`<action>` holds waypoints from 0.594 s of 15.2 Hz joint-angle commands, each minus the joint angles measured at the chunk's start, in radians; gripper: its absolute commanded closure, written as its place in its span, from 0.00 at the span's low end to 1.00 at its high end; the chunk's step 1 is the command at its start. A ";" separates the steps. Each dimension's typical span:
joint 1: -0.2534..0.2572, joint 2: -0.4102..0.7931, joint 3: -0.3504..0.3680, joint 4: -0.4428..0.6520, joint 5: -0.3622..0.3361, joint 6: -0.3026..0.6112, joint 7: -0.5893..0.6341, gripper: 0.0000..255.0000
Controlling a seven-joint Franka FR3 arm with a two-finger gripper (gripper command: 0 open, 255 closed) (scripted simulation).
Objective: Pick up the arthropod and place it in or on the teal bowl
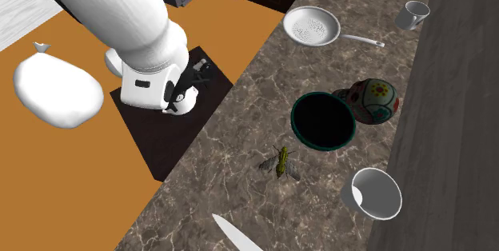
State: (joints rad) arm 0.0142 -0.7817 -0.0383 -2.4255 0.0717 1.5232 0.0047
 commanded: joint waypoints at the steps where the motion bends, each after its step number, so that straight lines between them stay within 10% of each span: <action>1: 0.000 0.000 0.000 0.000 0.000 0.000 0.000 0.00; 9: 0.025 0.233 0.077 -0.003 0.048 0.264 0.082 0.00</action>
State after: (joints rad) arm 0.0383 -0.5781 0.0326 -2.4297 0.1172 1.7533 0.0801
